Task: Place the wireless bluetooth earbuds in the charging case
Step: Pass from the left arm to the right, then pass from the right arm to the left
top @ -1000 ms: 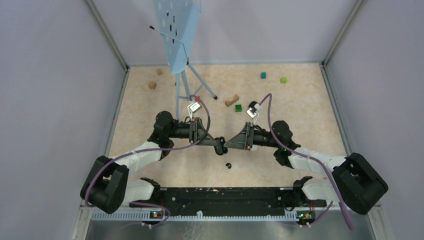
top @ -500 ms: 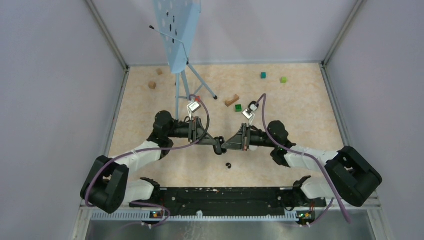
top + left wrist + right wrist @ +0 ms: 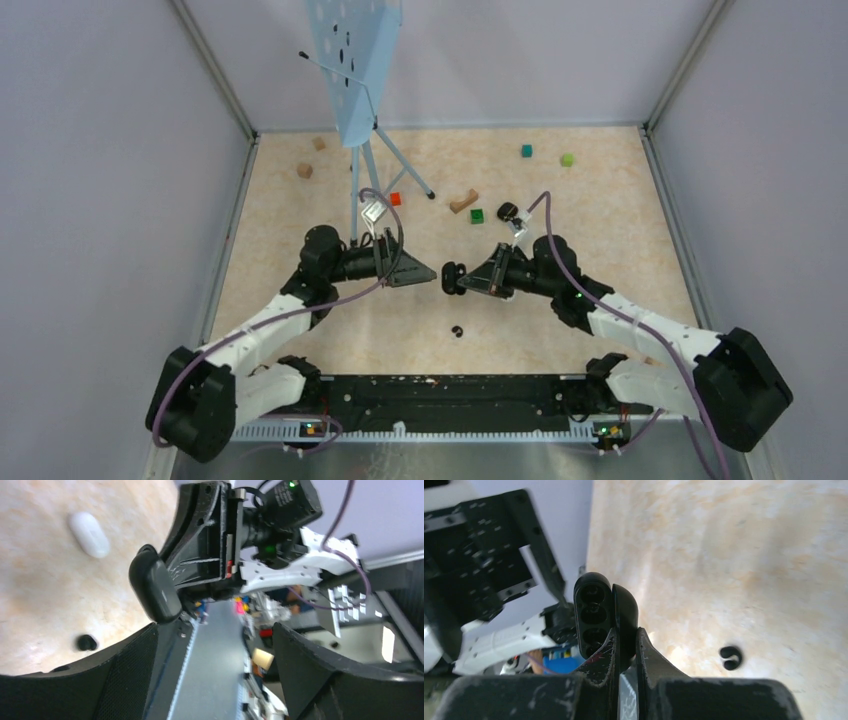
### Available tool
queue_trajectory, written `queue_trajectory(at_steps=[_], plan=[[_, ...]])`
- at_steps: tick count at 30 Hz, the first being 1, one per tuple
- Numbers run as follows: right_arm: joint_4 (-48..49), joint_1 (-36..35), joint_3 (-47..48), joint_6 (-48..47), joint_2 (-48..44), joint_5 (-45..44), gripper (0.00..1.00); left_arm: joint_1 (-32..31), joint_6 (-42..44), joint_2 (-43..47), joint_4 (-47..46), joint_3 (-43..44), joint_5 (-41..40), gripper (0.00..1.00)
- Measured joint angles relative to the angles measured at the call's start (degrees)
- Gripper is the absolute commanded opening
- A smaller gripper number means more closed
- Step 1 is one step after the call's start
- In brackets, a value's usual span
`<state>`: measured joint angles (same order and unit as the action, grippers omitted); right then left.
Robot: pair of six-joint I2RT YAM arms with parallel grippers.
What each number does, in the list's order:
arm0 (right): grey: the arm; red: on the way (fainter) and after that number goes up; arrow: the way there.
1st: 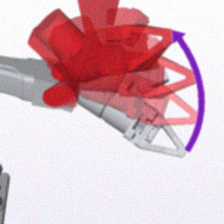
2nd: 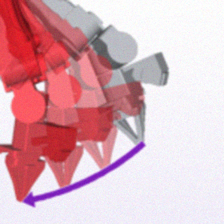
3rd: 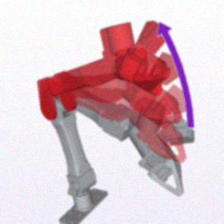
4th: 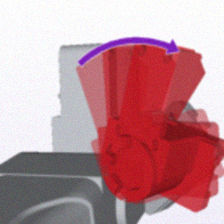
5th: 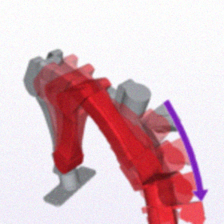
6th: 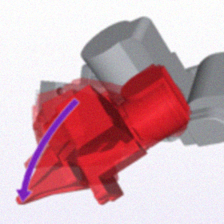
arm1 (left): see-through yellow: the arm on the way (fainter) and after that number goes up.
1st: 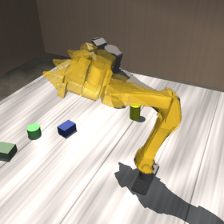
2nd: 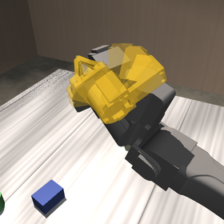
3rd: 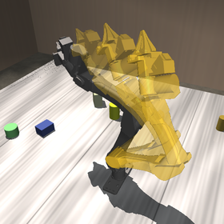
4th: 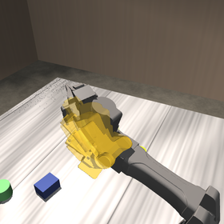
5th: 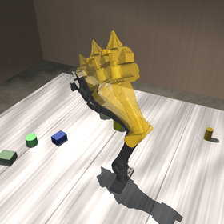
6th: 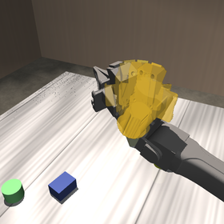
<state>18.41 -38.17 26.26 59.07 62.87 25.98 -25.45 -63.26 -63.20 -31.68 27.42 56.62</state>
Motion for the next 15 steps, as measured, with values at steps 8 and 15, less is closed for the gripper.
queue_trajectory(at_steps=[8,15], plan=[[-20.8,-1.3,5.5,0.1,-3.7,-15.3,0.00,-6.3,7.1,7.8,20.9,3.7,-22.1,0.87],[-28.7,-7.3,8.9,2.1,-3.7,-25.0,0.00,-18.1,9.7,-0.1,29.8,10.1,-36.2,0.79]])
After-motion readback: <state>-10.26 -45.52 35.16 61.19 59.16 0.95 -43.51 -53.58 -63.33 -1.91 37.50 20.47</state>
